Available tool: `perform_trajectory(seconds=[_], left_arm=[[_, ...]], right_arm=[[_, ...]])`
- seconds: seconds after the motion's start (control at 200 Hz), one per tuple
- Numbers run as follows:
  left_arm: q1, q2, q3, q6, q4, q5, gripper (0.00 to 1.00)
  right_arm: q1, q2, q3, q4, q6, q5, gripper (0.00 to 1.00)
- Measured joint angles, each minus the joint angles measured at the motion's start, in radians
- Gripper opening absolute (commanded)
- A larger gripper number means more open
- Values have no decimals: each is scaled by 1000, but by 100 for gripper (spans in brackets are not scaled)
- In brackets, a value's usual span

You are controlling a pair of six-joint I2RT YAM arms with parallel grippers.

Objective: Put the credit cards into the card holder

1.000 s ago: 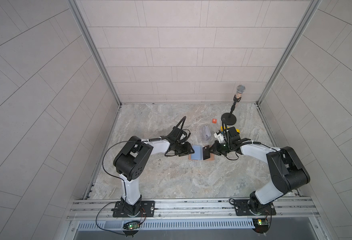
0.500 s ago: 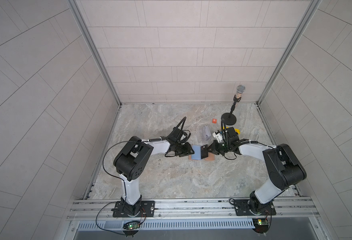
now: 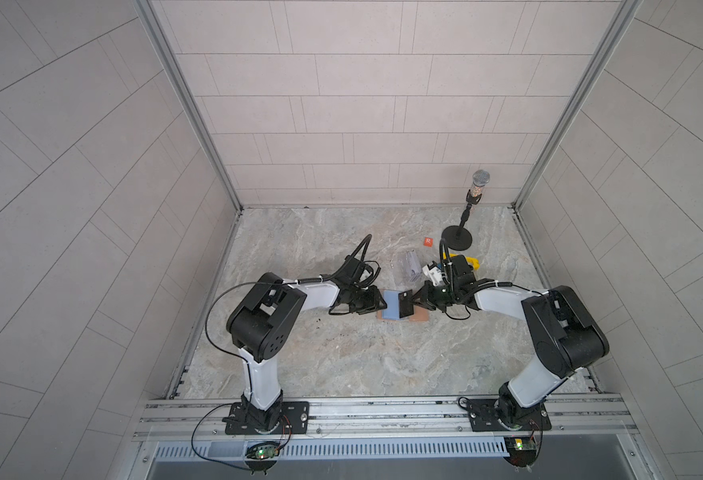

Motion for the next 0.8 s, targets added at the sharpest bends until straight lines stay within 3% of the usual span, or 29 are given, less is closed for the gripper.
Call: perform_trajectory(seconds=[0.801], left_arm=[[0, -8, -37, 0, 53, 4, 36]], right_arm=[[-1, 56, -43, 137, 11, -36, 0]])
